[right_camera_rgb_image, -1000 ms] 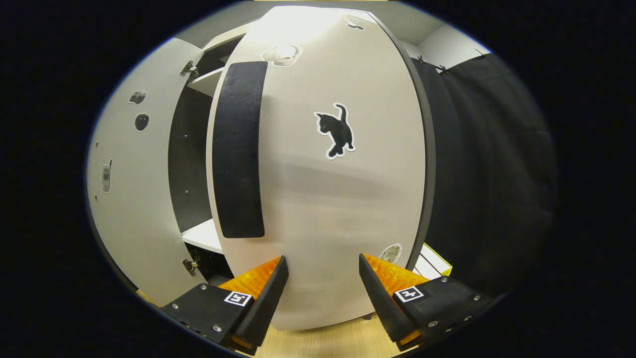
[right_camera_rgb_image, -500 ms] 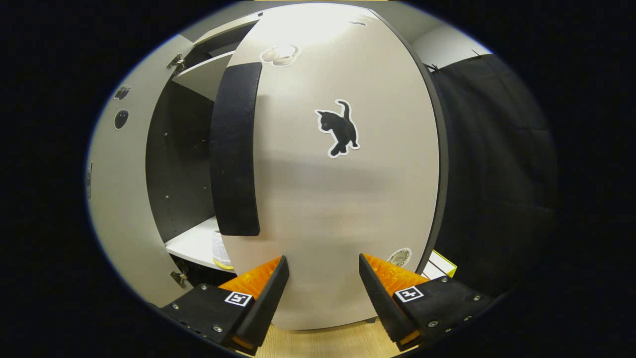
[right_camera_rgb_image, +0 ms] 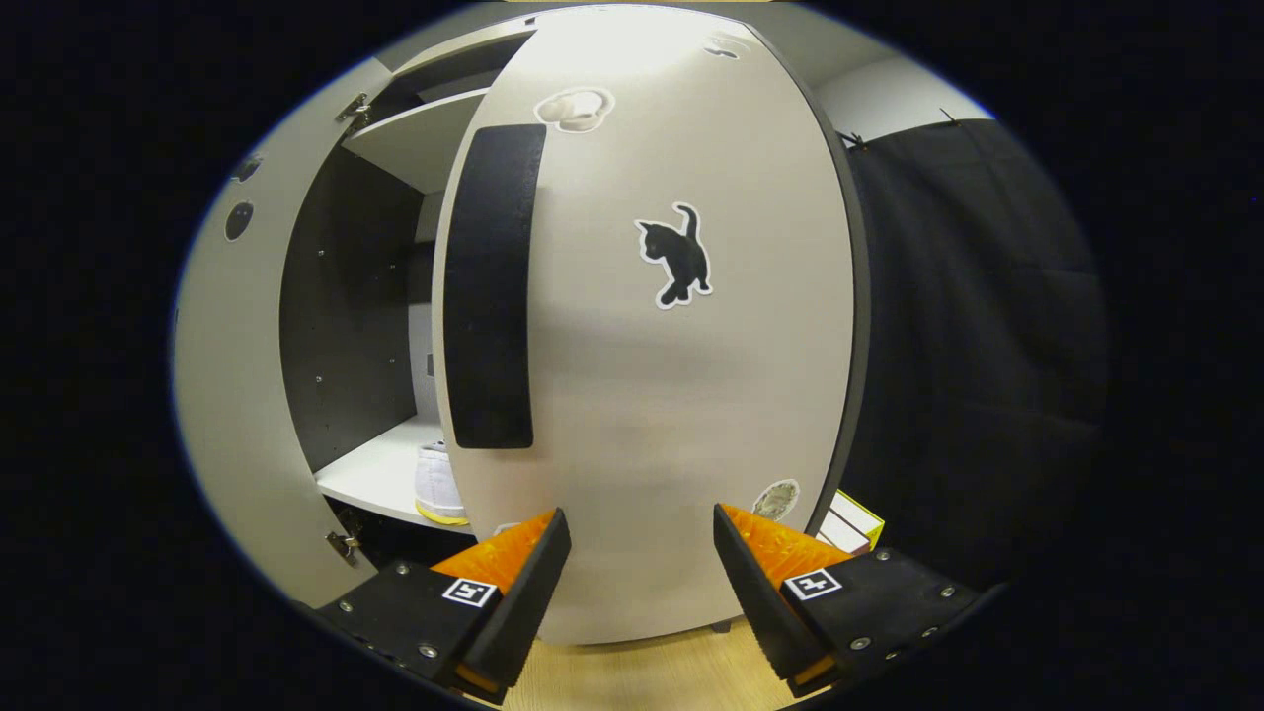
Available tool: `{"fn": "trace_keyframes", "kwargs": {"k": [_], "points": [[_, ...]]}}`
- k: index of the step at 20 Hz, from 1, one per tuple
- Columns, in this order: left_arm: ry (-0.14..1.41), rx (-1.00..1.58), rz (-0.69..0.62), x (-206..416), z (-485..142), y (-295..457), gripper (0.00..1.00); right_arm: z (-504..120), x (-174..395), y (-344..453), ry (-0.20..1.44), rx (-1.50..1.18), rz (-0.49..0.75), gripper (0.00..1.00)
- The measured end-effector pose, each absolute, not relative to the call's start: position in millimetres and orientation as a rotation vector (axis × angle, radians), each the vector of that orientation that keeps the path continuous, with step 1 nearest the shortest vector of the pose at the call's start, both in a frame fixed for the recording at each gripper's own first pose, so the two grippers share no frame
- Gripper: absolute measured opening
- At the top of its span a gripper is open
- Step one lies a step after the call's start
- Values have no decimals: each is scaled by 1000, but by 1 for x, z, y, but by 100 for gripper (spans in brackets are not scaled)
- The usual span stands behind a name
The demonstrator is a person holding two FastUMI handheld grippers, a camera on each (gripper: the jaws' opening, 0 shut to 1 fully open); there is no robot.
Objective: Grab one shoe with the right hand and put it into the shoe cabinet, grab the other shoe with the left hand and put it into the shoe cabinet; then close the right door with the right hand and the left door with the left hand.
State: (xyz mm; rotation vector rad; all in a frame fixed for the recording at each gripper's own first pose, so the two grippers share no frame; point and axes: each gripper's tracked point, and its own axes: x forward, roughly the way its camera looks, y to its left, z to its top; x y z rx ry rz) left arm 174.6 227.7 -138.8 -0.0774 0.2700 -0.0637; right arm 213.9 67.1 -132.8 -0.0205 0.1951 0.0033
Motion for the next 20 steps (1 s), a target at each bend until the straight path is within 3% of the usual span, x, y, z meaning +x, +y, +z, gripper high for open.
{"fn": "trace_keyframes", "kwargs": {"k": [7,11,15,20], "points": [[248,-1,-62,165,-133,211,94,-125,178,36,186,-17,-22,90],[255,-21,-76,159,-132,193,99,-118,161,24,178,2,-12,90],[257,-34,-136,157,-133,152,94,-108,146,14,163,10,4,91],[246,-25,-185,166,-133,103,96,-92,128,-11,134,11,5,90]]}}
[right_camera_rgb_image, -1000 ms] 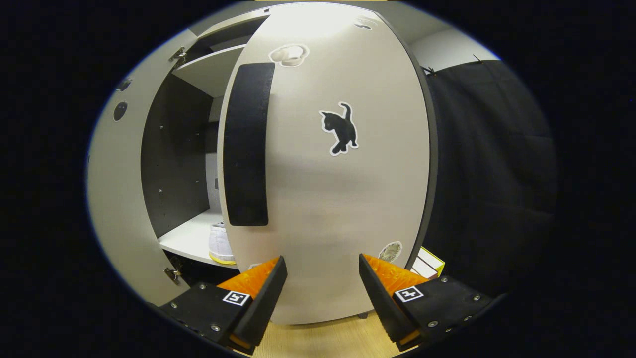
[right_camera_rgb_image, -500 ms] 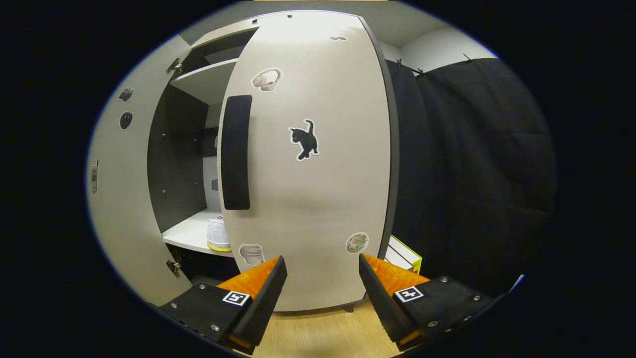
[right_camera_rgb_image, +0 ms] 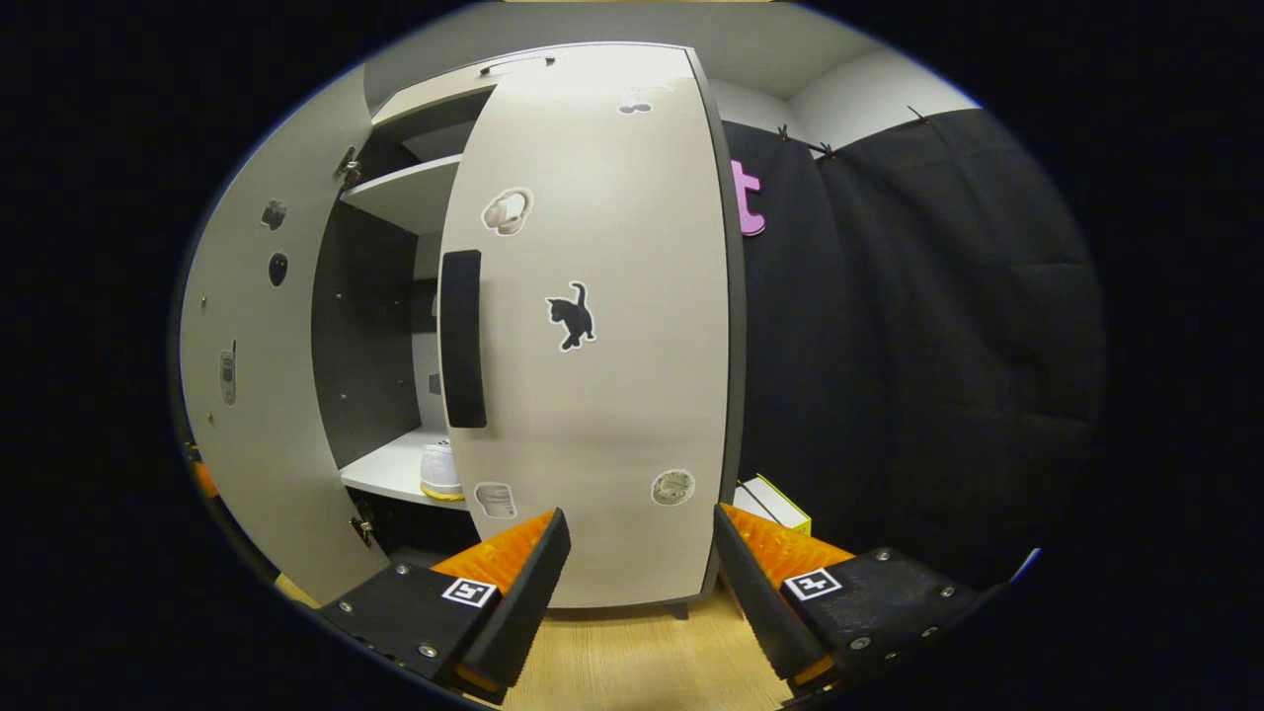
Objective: Grab one shoe with the right hand and put it into the shoe cabinet, grab the other shoe with the left hand and put it into the shoe cabinet; then close the right door with the right hand and the left door with the left hand.
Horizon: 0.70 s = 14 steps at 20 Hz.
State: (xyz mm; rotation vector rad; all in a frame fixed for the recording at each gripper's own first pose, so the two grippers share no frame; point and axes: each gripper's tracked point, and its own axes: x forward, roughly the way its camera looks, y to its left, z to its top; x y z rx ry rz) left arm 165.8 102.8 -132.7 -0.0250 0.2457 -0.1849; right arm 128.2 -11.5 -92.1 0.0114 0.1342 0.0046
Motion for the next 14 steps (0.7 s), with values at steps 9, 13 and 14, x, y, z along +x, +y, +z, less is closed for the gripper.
{"fn": "trace_keyframes", "kwargs": {"k": [9,13,14], "points": [[259,-62,-223,205,-148,27,99,-85,127,-72,122,-19,-40,90],[273,-42,-228,230,-157,0,96,-87,133,-100,126,-13,-65,90],[273,-34,-223,236,-159,-4,96,-86,135,-106,125,-16,-70,90]]}}
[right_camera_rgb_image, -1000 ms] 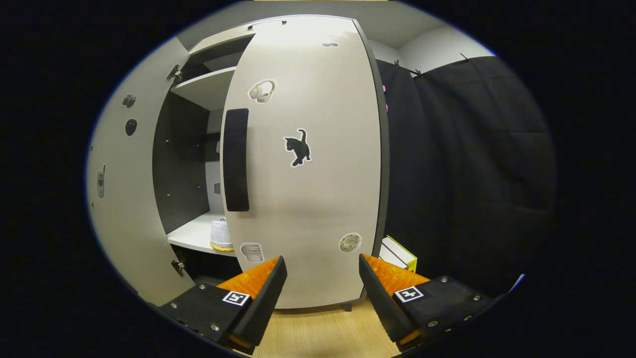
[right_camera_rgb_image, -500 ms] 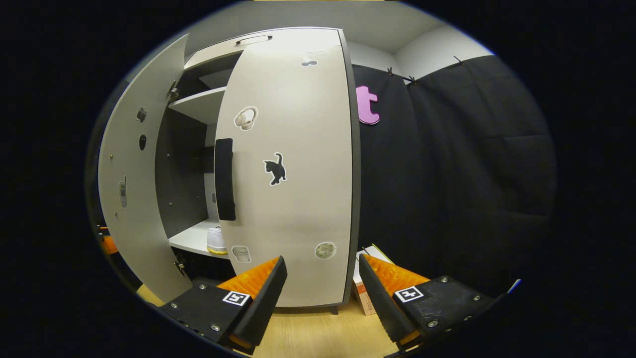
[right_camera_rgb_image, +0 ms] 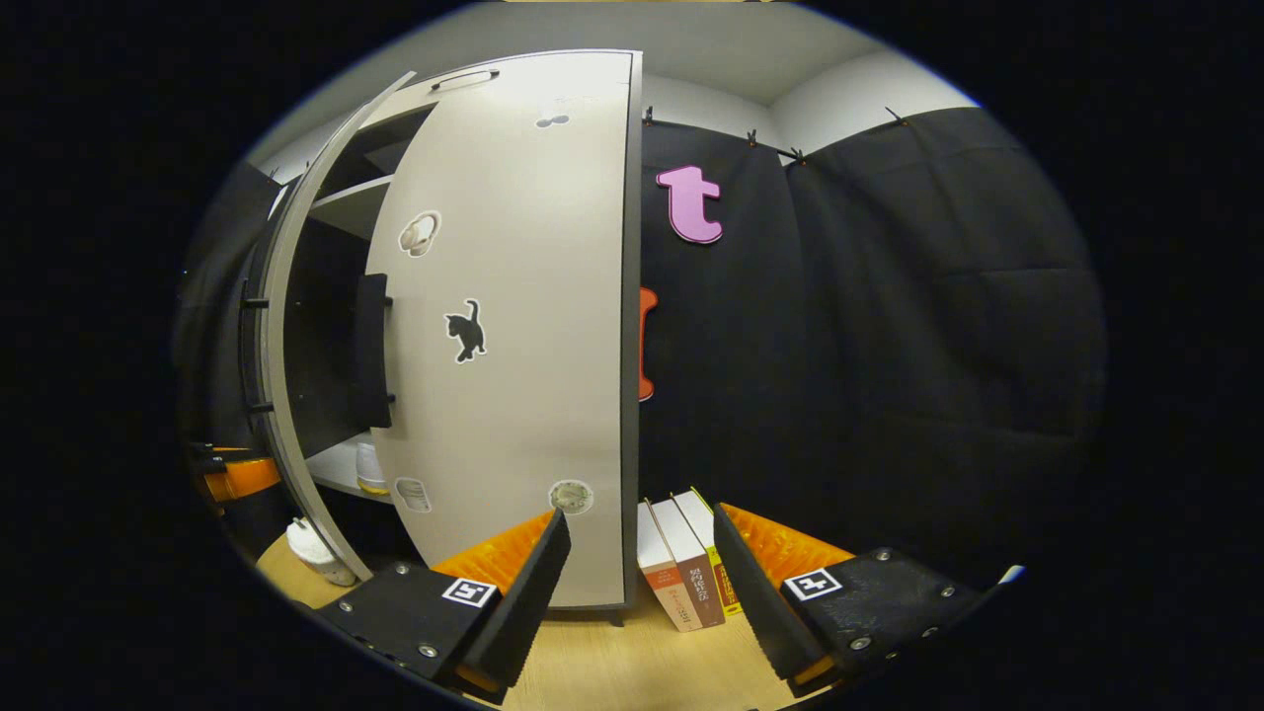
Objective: Grab one shoe with the right hand and put it into the shoe cabinet, grab the other shoe with the left hand and put it into the shoe cabinet; then close the right door with the right hand and the left door with the left hand.
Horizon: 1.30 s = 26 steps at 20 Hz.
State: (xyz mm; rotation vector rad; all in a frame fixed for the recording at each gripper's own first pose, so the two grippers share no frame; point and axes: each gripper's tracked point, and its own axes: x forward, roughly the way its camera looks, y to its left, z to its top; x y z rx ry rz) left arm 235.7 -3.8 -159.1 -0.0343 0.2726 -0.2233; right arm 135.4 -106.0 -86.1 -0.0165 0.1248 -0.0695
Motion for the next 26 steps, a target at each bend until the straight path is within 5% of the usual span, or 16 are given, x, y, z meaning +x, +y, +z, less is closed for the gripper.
{"fn": "trace_keyframes", "kwargs": {"k": [22,26], "points": [[366,-16,-129,259,-170,-14,97,-4,172,-108,104,-18,5,91],[311,-7,-100,225,-117,8,97,31,168,-96,56,5,48,90]]}}
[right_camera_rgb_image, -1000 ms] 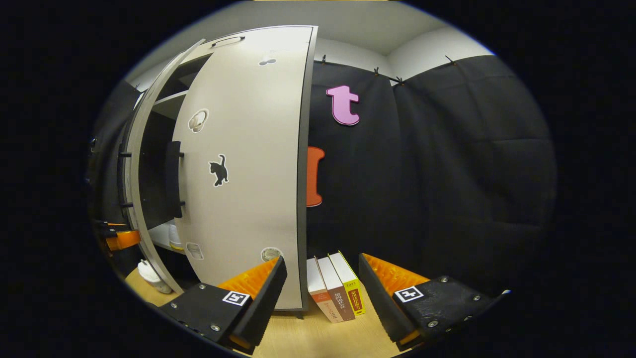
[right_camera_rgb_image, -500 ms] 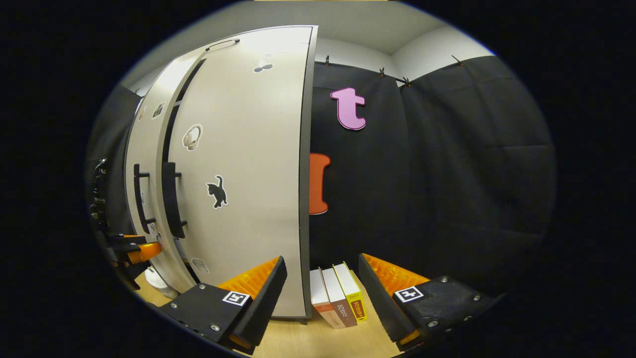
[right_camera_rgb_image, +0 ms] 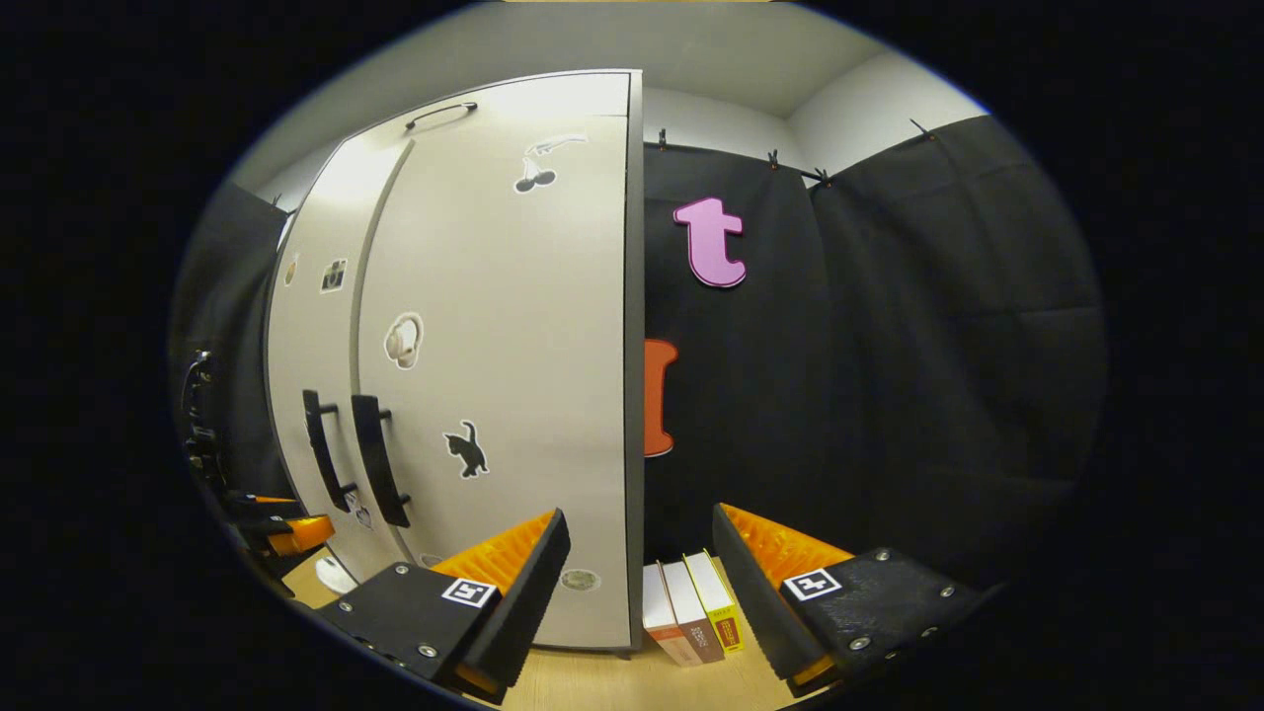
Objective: Grab one shoe with the right hand and put it into the shoe cabinet, grab the other shoe with the left hand and put it into the shoe cabinet; then close the right door with the right hand and the left door with the left hand.
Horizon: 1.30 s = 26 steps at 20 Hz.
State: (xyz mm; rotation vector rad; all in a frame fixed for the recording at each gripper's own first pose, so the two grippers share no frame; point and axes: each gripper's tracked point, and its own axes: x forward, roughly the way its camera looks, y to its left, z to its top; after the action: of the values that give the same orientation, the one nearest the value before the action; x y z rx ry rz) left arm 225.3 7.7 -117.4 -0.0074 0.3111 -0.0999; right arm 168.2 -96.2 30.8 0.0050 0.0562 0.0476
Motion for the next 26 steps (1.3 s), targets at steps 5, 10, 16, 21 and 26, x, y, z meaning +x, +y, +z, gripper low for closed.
{"fn": "trace_keyframes", "kwargs": {"k": [5,10,16,21,26], "points": [[178,-1,-7,197,-19,50,96,62,156,-94,33,-15,85,90],[33,43,92,165,66,90,96,96,138,-92,-14,-37,114,90],[8,24,130,138,89,108,96,127,122,-97,-64,-19,145,90],[-7,8,162,125,95,123,94,130,117,-95,-70,-35,144,90],[-18,4,184,113,100,131,96,128,113,-95,-69,-38,154,90]]}}
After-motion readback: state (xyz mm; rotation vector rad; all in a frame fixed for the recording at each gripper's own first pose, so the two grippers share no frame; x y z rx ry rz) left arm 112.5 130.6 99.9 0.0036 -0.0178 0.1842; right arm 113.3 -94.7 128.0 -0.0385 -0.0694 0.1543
